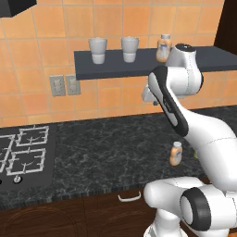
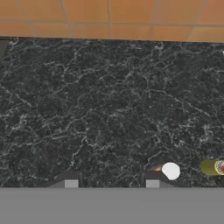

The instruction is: Put the shaker and condiment bottle from the counter next to their counterparts in the cabinet.

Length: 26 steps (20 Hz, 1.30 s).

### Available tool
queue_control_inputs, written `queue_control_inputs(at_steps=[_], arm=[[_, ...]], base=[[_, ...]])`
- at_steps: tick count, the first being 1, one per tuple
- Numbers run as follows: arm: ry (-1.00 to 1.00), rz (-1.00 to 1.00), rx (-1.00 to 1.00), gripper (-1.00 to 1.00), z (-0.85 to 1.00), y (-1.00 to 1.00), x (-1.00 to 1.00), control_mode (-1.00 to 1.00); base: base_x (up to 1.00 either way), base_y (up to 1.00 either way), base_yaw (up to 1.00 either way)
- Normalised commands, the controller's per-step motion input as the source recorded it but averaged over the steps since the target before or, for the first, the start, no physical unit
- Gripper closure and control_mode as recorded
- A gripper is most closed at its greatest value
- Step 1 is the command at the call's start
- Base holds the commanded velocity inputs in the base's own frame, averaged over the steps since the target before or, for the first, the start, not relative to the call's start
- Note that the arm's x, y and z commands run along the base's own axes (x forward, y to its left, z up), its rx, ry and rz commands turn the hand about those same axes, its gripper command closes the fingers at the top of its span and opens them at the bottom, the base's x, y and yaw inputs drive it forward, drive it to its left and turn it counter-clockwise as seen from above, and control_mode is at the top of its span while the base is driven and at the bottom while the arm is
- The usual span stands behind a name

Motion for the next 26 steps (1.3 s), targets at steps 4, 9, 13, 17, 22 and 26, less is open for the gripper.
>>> queue_control_inputs(at_steps=[4,9,13,17,22,26], arm=[[0.0,0.0,0.0,-1.0,-0.25,0.0,0.0,-1.0],[0.0,0.0,0.0,-1.0,-0.31,0.0,0.0,-1.0],[0.0,0.0,0.0,-1.0,-0.06,0.0,0.0,-1.0],[0.0,0.0,0.0,-1.0,-0.07,0.0,0.0,-1.0],[0.0,0.0,0.0,-1.0,-0.13,0.0,0.0,-1.0],[0.0,0.0,0.0,-1.0,-0.06,0.0,0.0,-1.0]], base=[[0.0,0.0,0.0],[0.0,0.0,0.0],[0.0,0.0,0.0],[0.0,0.0,0.0],[0.0,0.0,0.0],[0.0,0.0,0.0]])
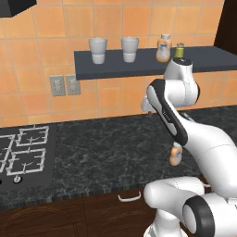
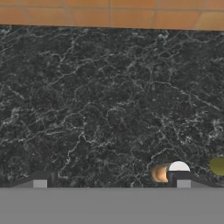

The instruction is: Put the shaker and condiment bottle from the counter next to their counterparts in the cabinet.

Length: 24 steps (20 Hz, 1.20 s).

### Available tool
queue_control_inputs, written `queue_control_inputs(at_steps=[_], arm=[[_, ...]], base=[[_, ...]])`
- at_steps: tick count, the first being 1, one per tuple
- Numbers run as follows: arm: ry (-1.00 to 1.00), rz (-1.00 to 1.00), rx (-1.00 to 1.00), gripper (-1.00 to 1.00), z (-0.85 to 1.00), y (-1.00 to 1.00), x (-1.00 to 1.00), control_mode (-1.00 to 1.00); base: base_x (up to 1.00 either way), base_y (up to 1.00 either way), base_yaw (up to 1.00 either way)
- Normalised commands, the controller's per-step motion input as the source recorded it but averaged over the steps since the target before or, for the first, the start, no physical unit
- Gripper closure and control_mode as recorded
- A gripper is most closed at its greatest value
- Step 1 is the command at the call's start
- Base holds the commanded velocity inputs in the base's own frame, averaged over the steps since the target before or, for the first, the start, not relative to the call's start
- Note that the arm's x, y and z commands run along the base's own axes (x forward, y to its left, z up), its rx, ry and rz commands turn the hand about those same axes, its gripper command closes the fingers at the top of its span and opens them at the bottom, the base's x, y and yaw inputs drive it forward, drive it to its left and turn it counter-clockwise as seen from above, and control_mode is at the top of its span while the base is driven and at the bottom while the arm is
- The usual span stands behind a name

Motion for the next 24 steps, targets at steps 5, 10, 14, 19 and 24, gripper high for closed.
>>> queue_control_inputs(at_steps=[5,10,14,19,24], arm=[[0.0,0.0,0.0,-1.0,-0.02,0.0,0.0,-1.0],[0.0,0.0,0.0,-1.0,-0.05,0.0,0.0,-1.0],[-0.12,0.0,-0.02,-1.0,-0.23,0.0,-0.13,-1.0],[-0.18,-0.01,-0.08,-1.0,-0.25,0.0,-0.09,-1.0],[-0.19,-0.12,-0.08,-1.0,-0.3,0.0,-0.27,-1.0]], base=[[0.0,0.0,0.0],[0.0,0.0,0.0],[0.0,0.0,0.0],[0.0,0.0,0.0],[0.0,0.0,0.0]])
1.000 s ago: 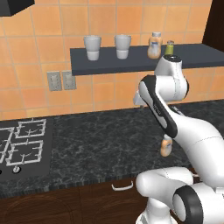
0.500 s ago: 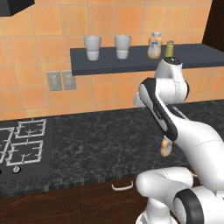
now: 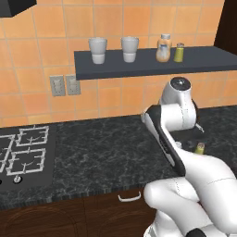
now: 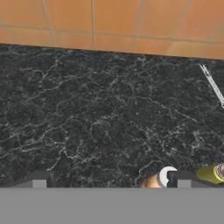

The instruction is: Put the shaker and condiment bottle from the counter next to their counterparts in the cabinet.

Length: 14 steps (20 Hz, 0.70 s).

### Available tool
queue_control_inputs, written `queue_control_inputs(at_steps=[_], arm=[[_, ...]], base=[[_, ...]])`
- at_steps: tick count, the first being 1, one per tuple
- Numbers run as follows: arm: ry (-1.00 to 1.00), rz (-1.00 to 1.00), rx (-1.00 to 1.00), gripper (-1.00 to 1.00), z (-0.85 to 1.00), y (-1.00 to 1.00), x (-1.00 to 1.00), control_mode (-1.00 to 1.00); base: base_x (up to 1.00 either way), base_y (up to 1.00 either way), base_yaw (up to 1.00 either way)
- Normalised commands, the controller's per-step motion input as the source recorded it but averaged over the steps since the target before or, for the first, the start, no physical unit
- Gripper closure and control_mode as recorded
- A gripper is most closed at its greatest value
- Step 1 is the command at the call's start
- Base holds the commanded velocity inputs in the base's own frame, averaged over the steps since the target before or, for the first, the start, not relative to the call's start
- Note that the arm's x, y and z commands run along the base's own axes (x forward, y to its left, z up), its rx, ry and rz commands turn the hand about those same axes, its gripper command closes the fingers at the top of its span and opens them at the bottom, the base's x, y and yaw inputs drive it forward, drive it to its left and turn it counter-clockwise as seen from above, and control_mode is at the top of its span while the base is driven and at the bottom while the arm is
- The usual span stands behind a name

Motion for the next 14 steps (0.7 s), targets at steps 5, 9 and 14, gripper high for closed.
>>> queue_control_inputs(at_steps=[5,9,14], arm=[[-0.15,-0.17,-0.01,-1.0,-0.31,-0.01,-0.51,-1.0],[-0.03,-0.11,0.0,-1.0,-0.11,0.0,-0.39,-1.0],[-0.19,-0.12,0.0,-1.0,0.0,0.0,-0.67,-1.0]], base=[[0.0,0.0,0.0],[0.0,0.0,0.0],[0.0,0.0,0.0]])
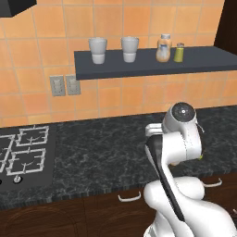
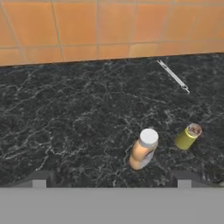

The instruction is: Put the shaker and condiment bottle from the counter next to their counterparts in the cabinet.

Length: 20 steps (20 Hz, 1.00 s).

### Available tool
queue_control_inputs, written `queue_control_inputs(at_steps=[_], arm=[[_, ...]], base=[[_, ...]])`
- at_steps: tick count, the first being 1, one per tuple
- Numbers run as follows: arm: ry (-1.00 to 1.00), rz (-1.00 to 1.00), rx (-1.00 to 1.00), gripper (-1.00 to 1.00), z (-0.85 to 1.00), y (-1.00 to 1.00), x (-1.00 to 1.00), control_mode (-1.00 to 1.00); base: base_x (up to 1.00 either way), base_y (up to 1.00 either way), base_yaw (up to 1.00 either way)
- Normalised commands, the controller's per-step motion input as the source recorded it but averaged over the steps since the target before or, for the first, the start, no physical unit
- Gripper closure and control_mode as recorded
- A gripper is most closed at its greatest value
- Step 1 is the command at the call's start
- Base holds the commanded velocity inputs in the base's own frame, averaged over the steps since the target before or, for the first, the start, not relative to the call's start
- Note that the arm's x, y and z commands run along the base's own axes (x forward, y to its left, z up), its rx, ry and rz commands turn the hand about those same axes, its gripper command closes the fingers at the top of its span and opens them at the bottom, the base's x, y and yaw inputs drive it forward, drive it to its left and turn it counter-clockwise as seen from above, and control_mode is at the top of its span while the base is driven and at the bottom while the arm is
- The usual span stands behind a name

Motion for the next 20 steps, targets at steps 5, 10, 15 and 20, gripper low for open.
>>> queue_control_inputs(at_steps=[5,10,15,20], arm=[[-0.29,-0.25,0.0,-1.0,0.0,0.0,-0.73,-1.0],[-0.28,-0.28,-0.02,-1.0,-0.18,0.0,-0.52,-1.0],[-0.36,-0.13,-0.09,-1.0,-0.47,0.01,-0.21,-1.0],[-0.09,-0.44,-0.13,-1.0,-0.63,0.0,-0.29,-1.0]], base=[[0.0,0.0,0.0],[0.0,0.0,0.0],[0.0,0.0,0.0],[0.0,0.0,0.0]])
